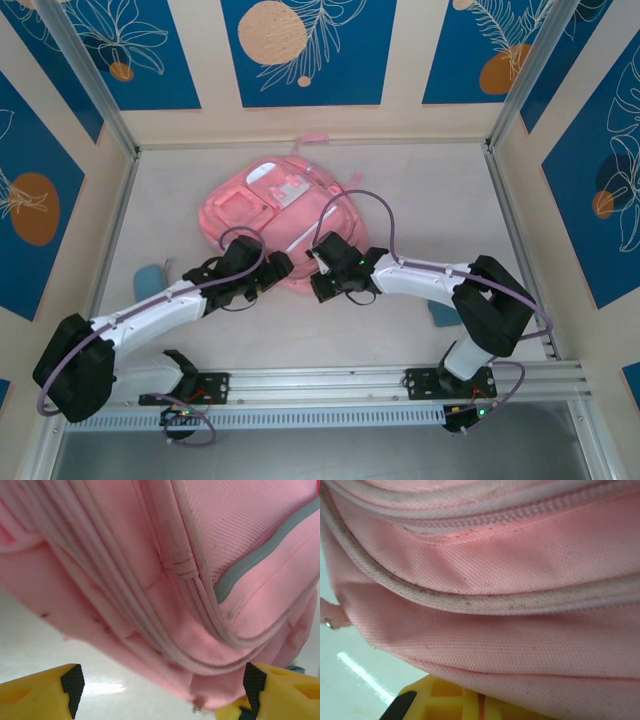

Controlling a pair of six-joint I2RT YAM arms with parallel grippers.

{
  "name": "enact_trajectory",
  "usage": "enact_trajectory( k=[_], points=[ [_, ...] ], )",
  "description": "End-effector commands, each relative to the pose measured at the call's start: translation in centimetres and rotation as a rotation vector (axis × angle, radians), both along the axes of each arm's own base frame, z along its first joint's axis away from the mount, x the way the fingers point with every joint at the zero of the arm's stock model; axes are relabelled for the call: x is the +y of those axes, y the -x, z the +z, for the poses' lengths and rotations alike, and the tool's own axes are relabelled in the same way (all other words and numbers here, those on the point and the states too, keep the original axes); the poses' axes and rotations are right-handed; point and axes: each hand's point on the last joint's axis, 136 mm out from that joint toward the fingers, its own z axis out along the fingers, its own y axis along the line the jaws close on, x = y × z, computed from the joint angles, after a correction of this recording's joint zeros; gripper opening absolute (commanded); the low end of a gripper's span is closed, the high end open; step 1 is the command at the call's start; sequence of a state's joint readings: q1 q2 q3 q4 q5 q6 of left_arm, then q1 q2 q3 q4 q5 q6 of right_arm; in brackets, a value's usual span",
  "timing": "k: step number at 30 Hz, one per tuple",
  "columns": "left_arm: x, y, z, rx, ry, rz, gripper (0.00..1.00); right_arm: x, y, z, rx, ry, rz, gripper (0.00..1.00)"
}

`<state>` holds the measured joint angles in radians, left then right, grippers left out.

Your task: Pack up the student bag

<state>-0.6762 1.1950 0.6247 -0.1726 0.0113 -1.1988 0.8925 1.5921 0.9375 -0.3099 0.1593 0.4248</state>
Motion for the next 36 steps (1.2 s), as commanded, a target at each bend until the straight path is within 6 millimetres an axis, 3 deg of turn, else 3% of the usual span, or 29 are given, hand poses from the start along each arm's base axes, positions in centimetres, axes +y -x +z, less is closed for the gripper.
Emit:
enact_trajectory(
  k=[1,6,14,17,21,23,31,36],
  points=[
    [-0.8,-0.6,-0.2,0.025,0.121,0.092,0.83,2.4,1.0,3.3,0.004,-0.106,0.074,0.00],
    [0.3,-0.6,-2.2,0.039,0.157,0.203,0.78,3.6,1.3,4.1,0.033,-0.165,0.078,0.00],
    [1.8,-1.1,-2.0,0.000,0.114,0.270,0.49,3.3,1.6,3.7,0.039,-0.142,0.081,0.00],
    [2.6,-1.1,-2.0,-0.013,0.081,0.286,0.36,2.1,1.4,2.9,0.023,-0.080,0.054,0.00],
    [3.0,-1.1,-2.0,-0.031,0.020,0.259,0.12,-0.8,0.8,1.9,-0.025,0.035,-0.015,0.00],
    [3.1,-0.9,-2.3,-0.016,-0.017,0.237,0.06,-2.4,0.6,1.5,-0.042,0.088,-0.044,0.00],
    [4.1,-0.6,-3.0,-0.007,-0.098,0.219,0.01,-9.7,-2.2,1.4,-0.094,0.210,-0.220,0.00],
    [3.8,-0.9,-2.6,-0.014,-0.118,0.192,0.00,-11.7,-3.3,1.9,-0.063,0.201,-0.313,0.00]
  ],
)
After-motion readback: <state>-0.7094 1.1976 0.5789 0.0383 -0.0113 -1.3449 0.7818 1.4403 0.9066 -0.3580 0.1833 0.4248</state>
